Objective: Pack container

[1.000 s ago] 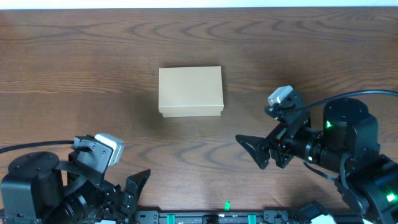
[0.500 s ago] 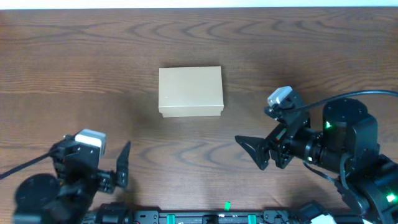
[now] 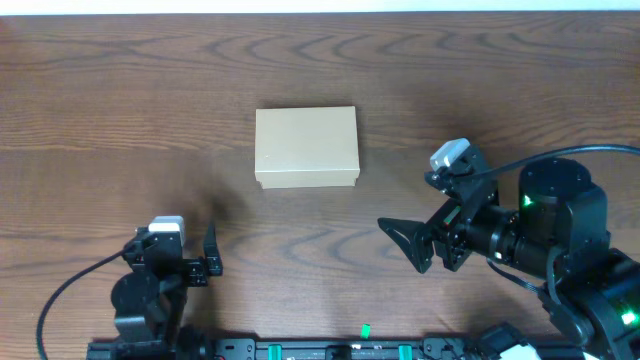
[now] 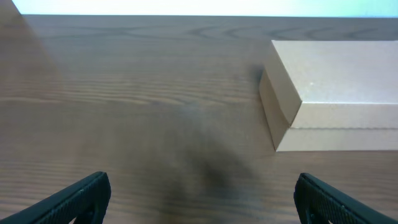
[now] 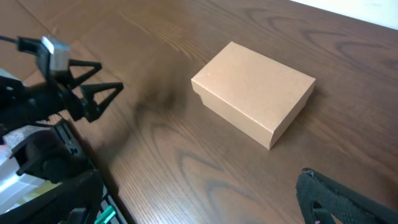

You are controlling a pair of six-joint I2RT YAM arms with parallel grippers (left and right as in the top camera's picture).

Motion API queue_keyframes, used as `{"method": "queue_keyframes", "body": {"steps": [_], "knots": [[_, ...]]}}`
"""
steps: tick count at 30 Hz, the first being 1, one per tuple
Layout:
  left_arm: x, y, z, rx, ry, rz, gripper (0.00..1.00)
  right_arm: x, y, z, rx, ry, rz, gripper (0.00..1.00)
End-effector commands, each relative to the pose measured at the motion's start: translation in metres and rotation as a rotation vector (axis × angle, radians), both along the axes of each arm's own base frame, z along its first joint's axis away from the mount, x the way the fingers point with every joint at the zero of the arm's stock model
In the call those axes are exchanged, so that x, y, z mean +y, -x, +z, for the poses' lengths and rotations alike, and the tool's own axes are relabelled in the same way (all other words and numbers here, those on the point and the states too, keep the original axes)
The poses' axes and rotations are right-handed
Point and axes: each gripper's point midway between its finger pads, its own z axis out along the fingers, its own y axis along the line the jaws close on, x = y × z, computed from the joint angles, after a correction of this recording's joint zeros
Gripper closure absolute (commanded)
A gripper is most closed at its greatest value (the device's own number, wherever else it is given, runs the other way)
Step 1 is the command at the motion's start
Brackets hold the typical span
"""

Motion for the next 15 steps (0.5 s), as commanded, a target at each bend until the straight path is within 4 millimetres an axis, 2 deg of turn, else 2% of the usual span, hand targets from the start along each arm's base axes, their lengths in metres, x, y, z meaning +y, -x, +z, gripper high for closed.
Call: {"method": "queue_keyframes", "body": {"steps": [1, 8, 15], "knots": [[0.003, -0.002, -0.015, -0.003, 0.05, 0.037, 0.05, 0.002, 0.003, 0.004, -0.002, -0.012, 0.007, 0.01], [0.0, -0.008, -0.046, 0.017, 0.091, 0.037, 0.05, 0.002, 0.003, 0.004, -0.002, -0.012, 0.007, 0.01], [-0.001, -0.009, -0.045, 0.005, 0.082, 0.026, 0.05, 0.002, 0.003, 0.004, -0.002, -0.012, 0.007, 0.01]]}}
